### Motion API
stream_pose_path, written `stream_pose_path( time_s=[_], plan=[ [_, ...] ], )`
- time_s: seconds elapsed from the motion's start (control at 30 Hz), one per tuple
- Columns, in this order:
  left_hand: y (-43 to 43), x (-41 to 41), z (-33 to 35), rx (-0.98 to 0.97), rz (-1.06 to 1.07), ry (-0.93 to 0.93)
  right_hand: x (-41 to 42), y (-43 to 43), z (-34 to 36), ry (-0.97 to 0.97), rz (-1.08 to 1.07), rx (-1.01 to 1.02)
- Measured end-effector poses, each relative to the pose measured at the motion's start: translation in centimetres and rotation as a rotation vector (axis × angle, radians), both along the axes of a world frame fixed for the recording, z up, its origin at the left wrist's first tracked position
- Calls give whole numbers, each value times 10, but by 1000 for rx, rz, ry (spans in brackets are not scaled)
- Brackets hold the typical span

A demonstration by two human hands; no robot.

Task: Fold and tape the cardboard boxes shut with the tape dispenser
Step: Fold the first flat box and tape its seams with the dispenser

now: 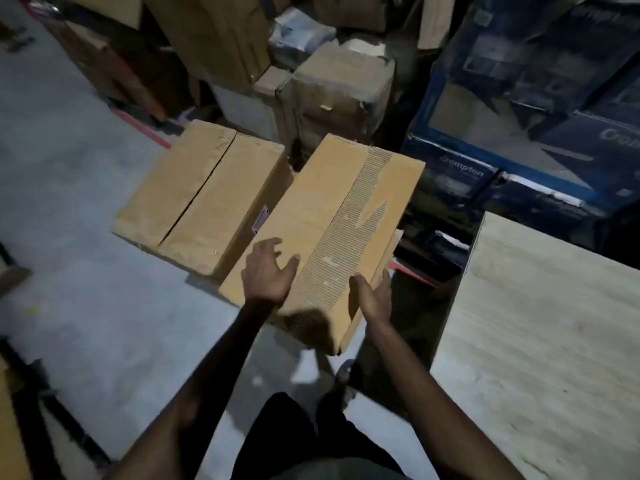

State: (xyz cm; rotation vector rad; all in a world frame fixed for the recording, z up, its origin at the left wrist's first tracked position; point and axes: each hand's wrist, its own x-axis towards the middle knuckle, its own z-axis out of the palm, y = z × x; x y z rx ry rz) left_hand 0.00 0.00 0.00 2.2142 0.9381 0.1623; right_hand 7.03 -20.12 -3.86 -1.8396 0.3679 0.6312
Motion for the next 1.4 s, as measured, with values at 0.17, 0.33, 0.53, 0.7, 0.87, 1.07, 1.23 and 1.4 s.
stream_pose_path(
  time_s=[0.17,0.33,0.53,0.7,0.87,1.07,1.23,1.4],
  plan=[
    [87,30,-46,-160,-10,249,6,24,-14,66,-76,23],
    [110,40,-38,-446,-93,338,5,35,-19,112,-218,26],
    [126,36,-49,-554,-178,214,0,37,-19,122,-249,101],
    [128,28,-34,-627,-235,79,-3,33,3,99,-282,88],
    [108,20,0,-686,-261,-33,-14,13,46,-38,-365,119],
    [47,25,54,-742,-371,-119,-29,-51,93,-142,-438,341],
    [-33,23,75,-710,-496,-92,-61,-141,122,-201,-535,332],
    [-151,3,80,-659,-604,-60,-114,-257,131,-245,-623,349]
  ],
)
